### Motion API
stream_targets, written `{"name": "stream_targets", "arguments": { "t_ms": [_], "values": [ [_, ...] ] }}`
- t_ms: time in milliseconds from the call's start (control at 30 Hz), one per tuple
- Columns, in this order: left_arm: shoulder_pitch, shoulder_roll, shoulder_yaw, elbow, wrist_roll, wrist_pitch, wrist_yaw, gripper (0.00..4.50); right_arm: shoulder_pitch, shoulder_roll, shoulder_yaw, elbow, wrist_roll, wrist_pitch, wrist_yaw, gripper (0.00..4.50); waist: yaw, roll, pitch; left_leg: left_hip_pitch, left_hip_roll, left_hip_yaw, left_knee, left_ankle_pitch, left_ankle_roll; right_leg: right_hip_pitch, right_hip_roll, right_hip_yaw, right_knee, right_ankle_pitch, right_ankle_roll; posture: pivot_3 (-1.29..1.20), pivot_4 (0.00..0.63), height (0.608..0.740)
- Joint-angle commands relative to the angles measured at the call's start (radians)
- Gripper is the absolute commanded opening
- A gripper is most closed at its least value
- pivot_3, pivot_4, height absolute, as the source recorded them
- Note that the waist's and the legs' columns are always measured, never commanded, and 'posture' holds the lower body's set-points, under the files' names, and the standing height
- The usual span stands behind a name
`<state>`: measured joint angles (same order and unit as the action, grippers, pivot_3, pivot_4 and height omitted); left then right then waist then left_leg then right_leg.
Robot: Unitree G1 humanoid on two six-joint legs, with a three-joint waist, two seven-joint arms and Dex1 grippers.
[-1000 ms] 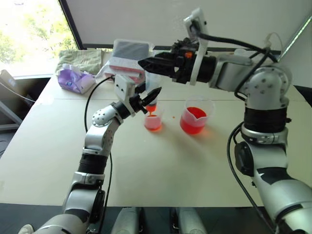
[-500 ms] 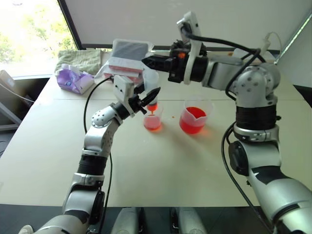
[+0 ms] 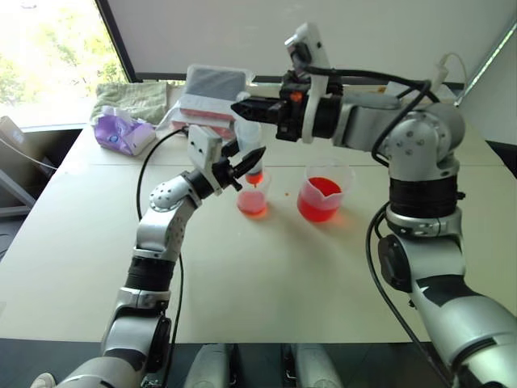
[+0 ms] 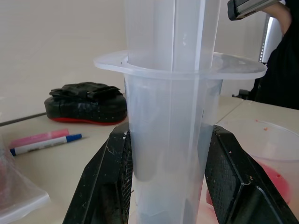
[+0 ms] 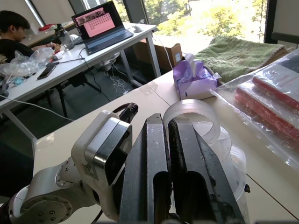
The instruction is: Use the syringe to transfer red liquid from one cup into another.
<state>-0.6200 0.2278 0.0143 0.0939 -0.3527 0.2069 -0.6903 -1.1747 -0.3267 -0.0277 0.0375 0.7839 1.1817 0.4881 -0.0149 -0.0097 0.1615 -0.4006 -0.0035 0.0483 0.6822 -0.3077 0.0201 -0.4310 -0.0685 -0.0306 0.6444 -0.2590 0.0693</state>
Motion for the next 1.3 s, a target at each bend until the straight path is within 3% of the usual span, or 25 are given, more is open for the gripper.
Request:
{"name": "stream_targets", "arguments": {
  "t_ms": [33, 433, 1300],
  "values": [
    [-0.015, 0.015, 0.015, -0.106, -0.050, 0.029, -0.010, 1.72, -0.007, 0.024, 0.004, -0.042, 0.024, 0.029, 0.016, 0.01, 0.000, 0.000, 0.000, 0.000, 0.000, 0.000, 0.000, 0.000, 0.000, 0.000, 0.000, 0.000, 0.000, 0.000, 0.000, 0.00, 0.150, 0.740],
    [0.006, 0.090, 0.038, -0.202, -0.108, 0.132, -0.018, 1.72, 0.006, 0.059, -0.008, -0.058, 0.015, 0.047, 0.013, 0.01, -0.002, 0.000, 0.000, -0.001, 0.000, 0.000, -0.001, 0.000, 0.000, -0.001, 0.000, 0.000, 0.000, 0.000, 0.000, 0.00, 0.150, 0.740],
    [-0.036, 0.129, 0.056, -0.179, -0.120, 0.150, -0.035, 1.72, 0.099, 0.095, 0.019, -0.083, -0.021, 0.063, 0.000, 0.01, -0.002, 0.000, 0.000, -0.002, 0.000, 0.000, -0.001, 0.000, -0.001, -0.002, 0.000, 0.000, 0.000, 0.000, 0.000, 0.00, 0.150, 0.740]
  ]
}}
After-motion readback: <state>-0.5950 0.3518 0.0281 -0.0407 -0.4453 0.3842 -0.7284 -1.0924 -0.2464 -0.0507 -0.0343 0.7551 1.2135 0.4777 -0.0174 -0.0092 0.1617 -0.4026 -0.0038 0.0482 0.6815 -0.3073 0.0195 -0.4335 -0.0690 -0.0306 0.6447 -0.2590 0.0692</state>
